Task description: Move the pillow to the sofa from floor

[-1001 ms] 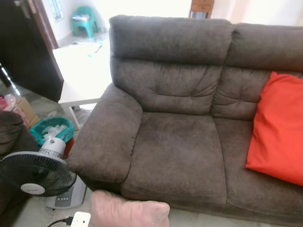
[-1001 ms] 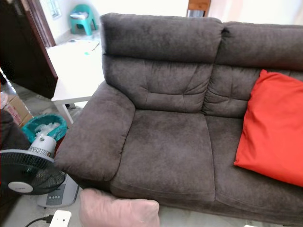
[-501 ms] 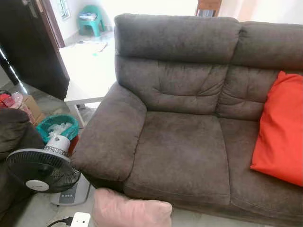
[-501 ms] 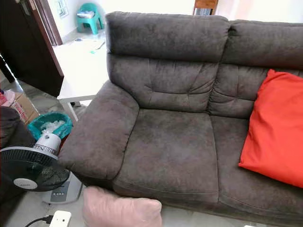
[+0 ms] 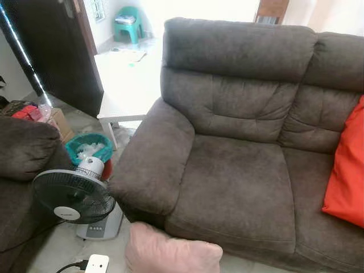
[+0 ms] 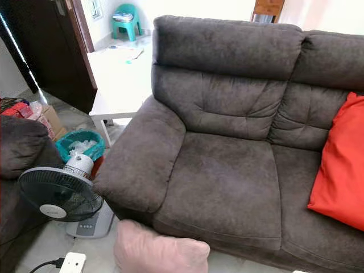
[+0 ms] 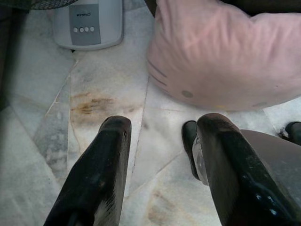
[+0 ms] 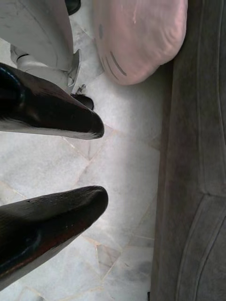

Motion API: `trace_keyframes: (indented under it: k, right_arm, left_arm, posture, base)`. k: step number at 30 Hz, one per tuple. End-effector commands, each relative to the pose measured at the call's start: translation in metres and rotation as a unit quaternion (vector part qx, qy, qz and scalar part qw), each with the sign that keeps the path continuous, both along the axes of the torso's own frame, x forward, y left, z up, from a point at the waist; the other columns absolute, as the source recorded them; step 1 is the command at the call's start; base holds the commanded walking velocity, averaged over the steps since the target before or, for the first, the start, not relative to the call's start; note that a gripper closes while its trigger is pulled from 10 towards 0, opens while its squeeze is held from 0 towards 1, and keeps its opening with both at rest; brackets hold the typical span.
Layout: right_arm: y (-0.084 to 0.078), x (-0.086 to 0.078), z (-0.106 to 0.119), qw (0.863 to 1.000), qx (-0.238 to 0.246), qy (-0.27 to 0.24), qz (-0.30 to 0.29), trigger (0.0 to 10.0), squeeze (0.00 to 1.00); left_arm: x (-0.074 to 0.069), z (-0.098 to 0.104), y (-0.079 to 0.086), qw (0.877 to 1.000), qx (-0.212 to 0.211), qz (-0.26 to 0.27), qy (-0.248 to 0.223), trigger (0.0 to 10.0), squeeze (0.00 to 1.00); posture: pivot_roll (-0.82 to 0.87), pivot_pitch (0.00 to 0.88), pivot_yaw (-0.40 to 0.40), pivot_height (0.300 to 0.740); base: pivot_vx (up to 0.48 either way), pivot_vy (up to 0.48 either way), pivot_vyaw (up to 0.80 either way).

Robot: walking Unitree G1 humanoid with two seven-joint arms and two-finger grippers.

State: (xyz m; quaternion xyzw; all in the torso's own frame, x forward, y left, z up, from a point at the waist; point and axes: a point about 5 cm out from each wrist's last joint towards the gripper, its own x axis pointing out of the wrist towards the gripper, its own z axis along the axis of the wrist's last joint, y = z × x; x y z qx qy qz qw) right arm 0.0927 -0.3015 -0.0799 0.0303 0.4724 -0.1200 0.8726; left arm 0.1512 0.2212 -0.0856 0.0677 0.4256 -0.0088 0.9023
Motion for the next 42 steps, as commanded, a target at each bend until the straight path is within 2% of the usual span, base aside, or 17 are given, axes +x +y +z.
trace_keyframes:
  k: [1,42]
  right_arm:
    - [-0.0007,0.0009,0.0007,1.0,-0.001,-0.004,-0.002,10.0,0.0]
    - [-0.002,0.0,0.001,1.0,-0.005,-0.002,-0.001,10.0,0.0]
  left_arm:
    - [-0.0035,-0.0013,0.0027,1.0,0.002,0.001,0.01,10.0,0.0]
    - [-0.0039,-0.0015,0.0018,1.0,0.0,0.001,0.009,10.0,0.0]
  posture:
    - [-0.02,0.01,-0.025,0.74]
    - [-0.02,0.012,-0.028,0.74]
  base:
    - [0.0,0.296,0.0]
    - [0.0,0.306,0.0]
